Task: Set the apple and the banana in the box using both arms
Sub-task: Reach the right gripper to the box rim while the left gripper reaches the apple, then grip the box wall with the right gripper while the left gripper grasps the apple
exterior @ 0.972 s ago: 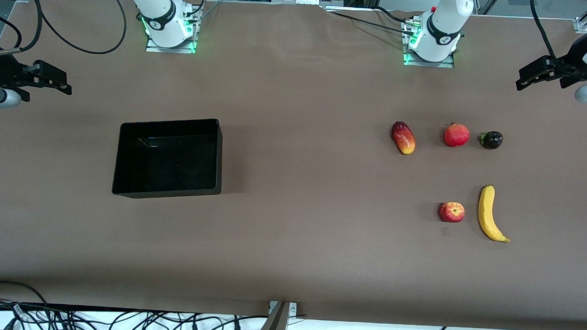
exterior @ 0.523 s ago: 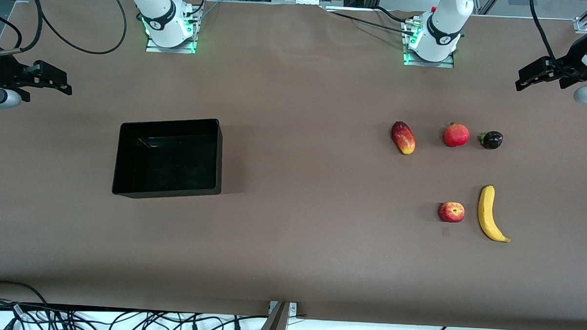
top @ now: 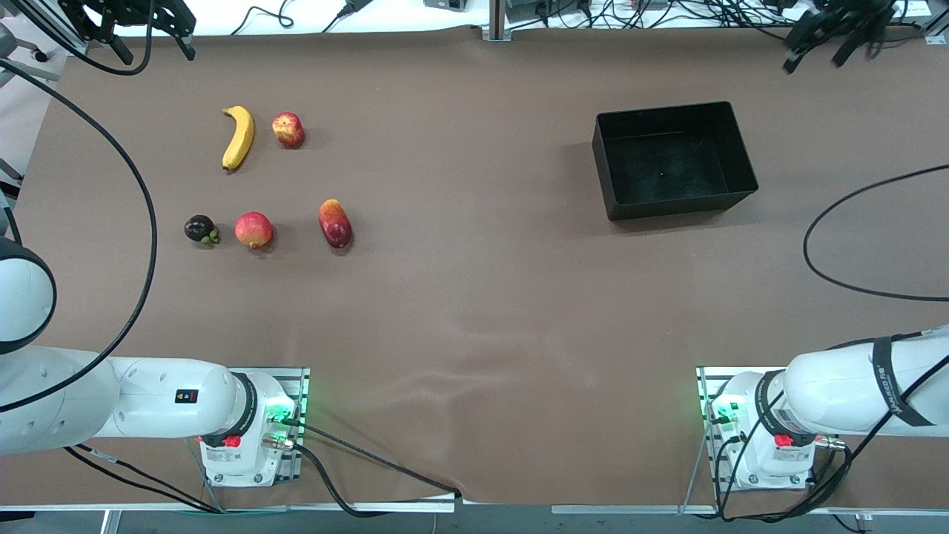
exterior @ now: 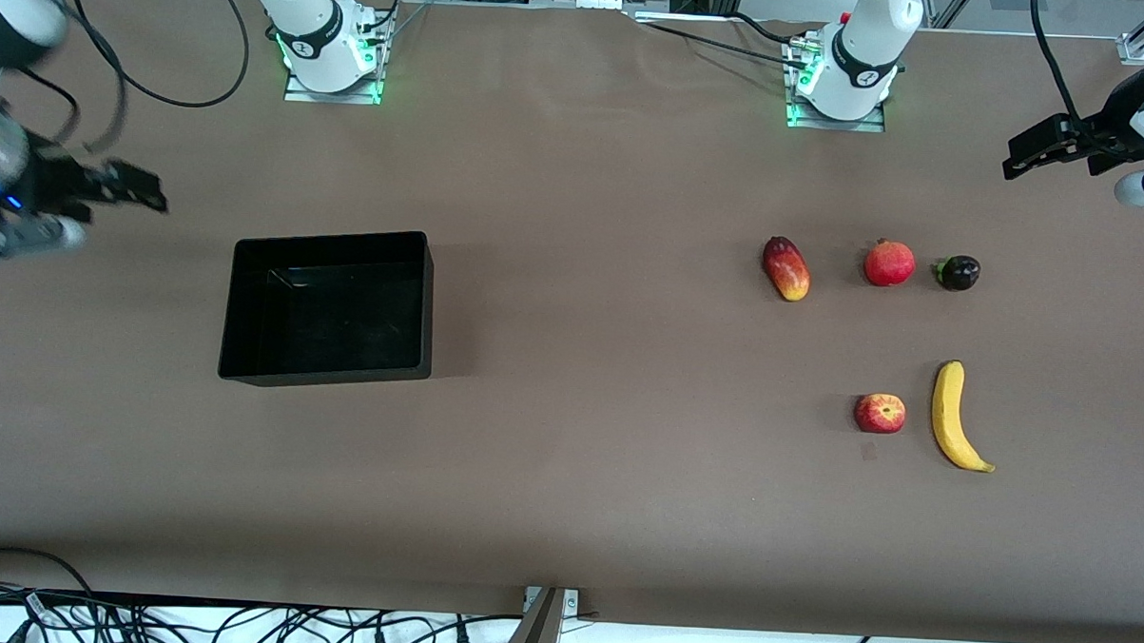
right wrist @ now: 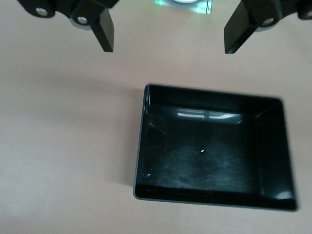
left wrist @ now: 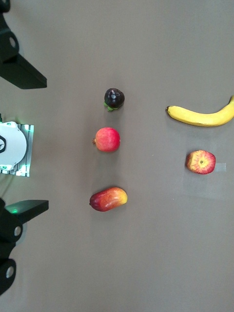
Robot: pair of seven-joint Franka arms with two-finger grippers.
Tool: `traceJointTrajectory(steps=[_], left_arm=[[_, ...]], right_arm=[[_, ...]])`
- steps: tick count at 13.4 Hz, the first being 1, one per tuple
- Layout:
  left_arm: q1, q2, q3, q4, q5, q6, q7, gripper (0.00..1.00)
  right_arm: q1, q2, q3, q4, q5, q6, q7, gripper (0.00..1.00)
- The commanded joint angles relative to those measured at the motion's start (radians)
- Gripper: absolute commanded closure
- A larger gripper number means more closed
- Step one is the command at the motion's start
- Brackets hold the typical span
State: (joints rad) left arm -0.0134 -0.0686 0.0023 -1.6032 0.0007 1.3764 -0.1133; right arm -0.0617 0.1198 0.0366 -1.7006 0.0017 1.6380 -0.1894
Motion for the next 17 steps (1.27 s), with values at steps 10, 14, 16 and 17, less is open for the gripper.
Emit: traceJointTrajectory(steps=[10, 14, 16, 17], left_arm=[[-0.013, 0.378, -0.005, -0.06, -0.039, 0.557, -0.092, 0.0], [-0.016, 0.479, -0.004, -0.135, -0.036, 0.839, -0.112, 0.0], [-0.016, 0.542, -0.002, -0.159, -0.036, 0.984, -0.114, 0.0], [-0.016, 0.571, -0.002, -0.161, -0.025, 1.022, -0.114, 0.0]], right_arm=[[-0.021, 0.199, 0.002, -0.33, -0.009, 0.568, 0.041, 0.04], [-0.021, 0.262, -0.003, -0.359, -0.009, 0.646, 0.041, 0.35], [-0.021, 0.276, -0.004, -0.372, -0.009, 0.661, 0.041, 0.66], [-0.021, 0.274, -0.004, -0.369, -0.009, 0.655, 0.041, 0.94]])
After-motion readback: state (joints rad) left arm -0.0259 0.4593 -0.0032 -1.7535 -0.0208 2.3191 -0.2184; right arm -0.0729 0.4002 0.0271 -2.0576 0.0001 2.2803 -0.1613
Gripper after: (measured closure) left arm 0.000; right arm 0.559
